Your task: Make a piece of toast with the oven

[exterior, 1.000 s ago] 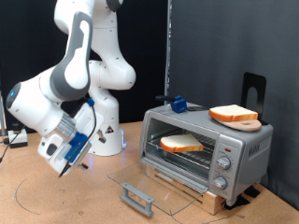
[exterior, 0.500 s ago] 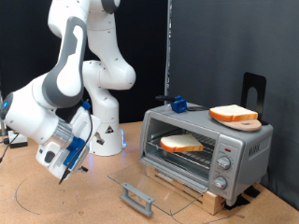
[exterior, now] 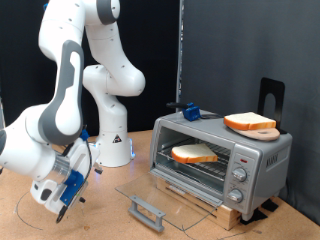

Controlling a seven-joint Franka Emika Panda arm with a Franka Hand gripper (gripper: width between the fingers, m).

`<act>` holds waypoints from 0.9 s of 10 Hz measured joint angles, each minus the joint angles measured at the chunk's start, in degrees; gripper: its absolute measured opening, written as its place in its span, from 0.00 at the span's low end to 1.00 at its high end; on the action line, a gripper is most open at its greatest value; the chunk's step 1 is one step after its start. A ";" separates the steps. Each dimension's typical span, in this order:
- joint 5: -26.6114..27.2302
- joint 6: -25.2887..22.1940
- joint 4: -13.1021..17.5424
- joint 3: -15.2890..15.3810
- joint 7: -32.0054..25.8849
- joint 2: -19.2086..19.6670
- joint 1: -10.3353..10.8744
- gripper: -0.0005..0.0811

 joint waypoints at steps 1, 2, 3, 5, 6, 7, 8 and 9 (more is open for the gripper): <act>0.00 0.51 -0.05 0.26 -0.91 1.05 0.04 0.99; 0.01 0.55 -0.53 0.88 -2.28 1.70 0.16 0.99; 0.01 0.57 -1.75 1.67 -3.48 1.84 0.35 0.99; 0.01 1.94 -5.44 3.29 -4.66 1.64 1.05 0.99; 0.19 2.93 -7.33 4.06 -4.66 1.44 1.48 0.99; 0.97 3.88 -9.23 5.07 -4.76 1.14 1.78 0.99; 2.31 4.69 -10.93 6.19 -5.07 0.65 1.92 0.99; 3.98 4.68 -12.23 7.06 -6.08 -0.31 1.93 0.99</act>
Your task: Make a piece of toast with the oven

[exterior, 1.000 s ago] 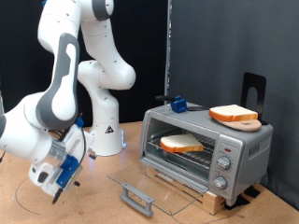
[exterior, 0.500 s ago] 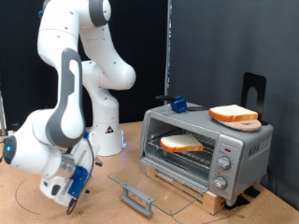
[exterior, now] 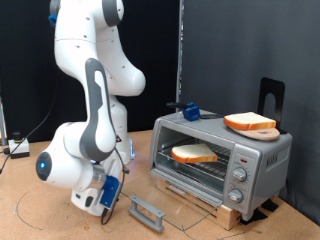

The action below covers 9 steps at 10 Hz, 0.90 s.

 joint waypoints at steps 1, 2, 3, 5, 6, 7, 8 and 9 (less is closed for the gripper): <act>2.06 -1.35 -0.82 0.49 -2.22 -1.41 -0.29 0.99; 3.80 -3.95 -1.16 0.57 -4.47 -3.09 -0.99 0.99; 4.48 -6.93 -1.13 0.50 -5.66 -4.55 -1.90 0.99; 4.69 -12.04 -0.86 0.02 -6.88 -7.28 -3.51 0.99; 4.76 -12.80 -0.98 -0.07 -7.79 -8.76 -4.13 0.99; 4.83 -12.22 -1.52 0.10 -8.04 -10.28 -4.20 0.99; 5.21 -10.61 -2.60 0.82 -8.04 -11.75 -3.93 0.99; 5.89 -9.70 -3.78 1.83 -8.04 -13.22 -3.48 0.99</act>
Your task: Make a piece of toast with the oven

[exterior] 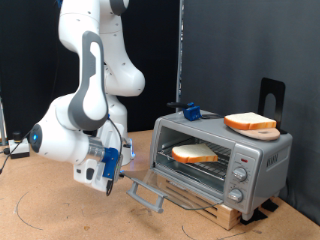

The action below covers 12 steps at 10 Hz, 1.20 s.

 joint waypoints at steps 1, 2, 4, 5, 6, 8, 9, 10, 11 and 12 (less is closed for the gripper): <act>1.06 0.55 -1.23 1.09 -0.13 -1.56 0.48 0.99; 2.02 1.02 -2.52 2.09 -0.27 -3.11 0.88 0.99; 3.26 2.07 -5.20 3.60 -1.17 -6.48 1.55 0.99; 3.84 2.11 -6.21 3.99 -1.65 -8.34 1.60 0.99; 4.42 1.58 -7.04 4.35 -2.06 -10.10 1.61 0.99; 5.89 -0.79 -8.40 4.77 -2.84 -13.42 1.83 0.99; 6.62 -1.48 -9.13 4.99 -3.47 -15.17 1.89 0.99; 7.49 -2.57 -9.85 5.10 -3.76 -16.97 2.05 0.99; 8.58 -4.01 -10.57 5.26 -3.83 -18.89 2.26 0.99; 9.74 -5.08 -11.45 5.56 -3.83 -20.91 2.69 0.99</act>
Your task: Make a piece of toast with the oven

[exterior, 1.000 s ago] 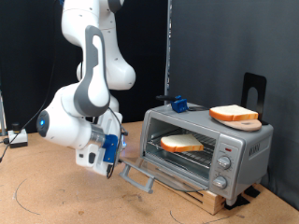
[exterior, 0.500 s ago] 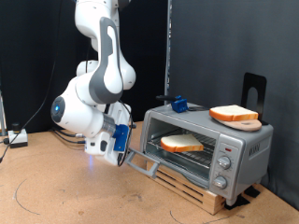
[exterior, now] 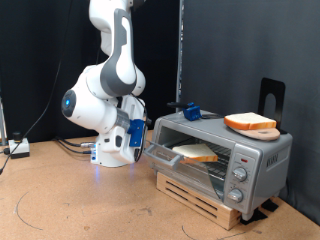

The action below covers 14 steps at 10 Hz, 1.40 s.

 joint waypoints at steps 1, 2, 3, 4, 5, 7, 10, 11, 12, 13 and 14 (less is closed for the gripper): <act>1.36 -0.83 -0.98 0.47 0.01 -2.11 0.60 0.99; 2.67 -1.43 -2.03 0.97 0.18 -4.21 1.39 0.99; 4.01 -1.93 -3.00 1.42 0.57 -6.27 2.22 0.99; 4.93 -2.36 -3.74 1.86 1.18 -8.11 2.74 0.99; 5.14 -3.14 -4.18 2.04 2.34 -9.54 3.07 0.99; 5.00 -4.11 -4.55 2.09 4.41 -11.07 3.18 0.99; 2.03 -1.45 -4.04 1.39 7.42 -10.22 0.31 0.99; 0.65 0.65 -3.60 1.22 8.57 -9.33 -1.15 0.99; -0.15 2.40 -2.96 1.00 9.53 -8.17 -2.47 0.99; -0.69 3.91 -2.16 0.80 10.95 -6.95 -3.77 0.99; -1.02 4.29 -1.15 0.49 12.32 -5.23 -4.67 0.99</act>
